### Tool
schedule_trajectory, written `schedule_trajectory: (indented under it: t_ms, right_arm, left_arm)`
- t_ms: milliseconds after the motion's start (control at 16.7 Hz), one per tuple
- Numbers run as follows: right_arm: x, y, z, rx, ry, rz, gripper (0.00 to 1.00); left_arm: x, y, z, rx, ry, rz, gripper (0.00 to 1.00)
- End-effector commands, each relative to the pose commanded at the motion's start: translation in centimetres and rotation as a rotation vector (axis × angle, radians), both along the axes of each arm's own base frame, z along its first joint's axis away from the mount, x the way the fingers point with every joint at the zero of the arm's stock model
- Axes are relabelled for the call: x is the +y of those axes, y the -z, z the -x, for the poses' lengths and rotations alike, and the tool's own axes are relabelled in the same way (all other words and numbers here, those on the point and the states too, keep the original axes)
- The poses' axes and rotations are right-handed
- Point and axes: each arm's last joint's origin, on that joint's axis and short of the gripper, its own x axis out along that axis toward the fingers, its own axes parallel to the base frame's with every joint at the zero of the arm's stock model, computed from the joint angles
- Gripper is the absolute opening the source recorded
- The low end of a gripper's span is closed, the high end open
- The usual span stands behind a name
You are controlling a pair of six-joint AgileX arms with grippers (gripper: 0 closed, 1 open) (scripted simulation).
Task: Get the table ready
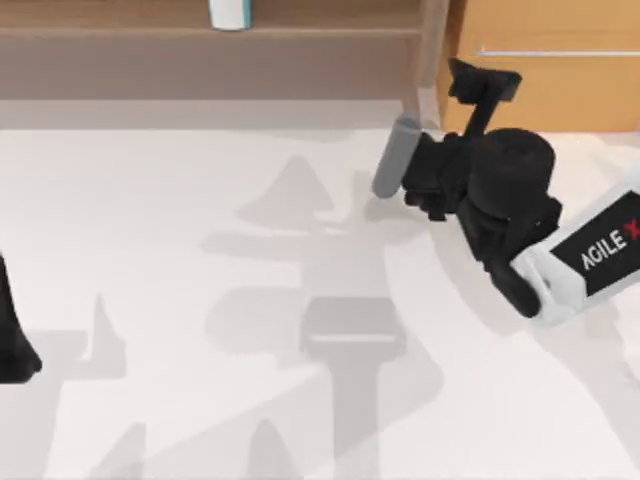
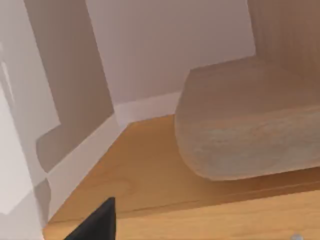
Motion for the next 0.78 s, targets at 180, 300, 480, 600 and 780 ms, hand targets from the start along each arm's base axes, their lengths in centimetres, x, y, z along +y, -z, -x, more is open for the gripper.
schedule_trajectory:
  t_ms: [180,300,480,600,780]
  right_arm:
    - [6.0,-0.7,0.3,0.043,-0.022,-0.170,1.00]
    - [9.8,-1.7,0.0,0.064,-0.008,-0.307,1.00]
    - [14.7,-3.6,-1.1,0.081,0.037,-0.537,1.00]
    - [17.5,-5.2,-1.9,0.082,0.073,-0.697,1.00]
    - [20.5,-7.8,-3.0,0.070,0.127,-0.933,1.00]
  left_arm:
    - [0.0,0.0,0.0,0.000,0.000,0.000,1.00]
    - [0.0,0.0,0.0,0.000,0.000,0.000,1.00]
    - [0.0,0.0,0.0,0.000,0.000,0.000,1.00]
    - [0.0,0.0,0.0,0.000,0.000,0.000,1.00]
    - [0.0,0.0,0.0,0.000,0.000,0.000,1.00]
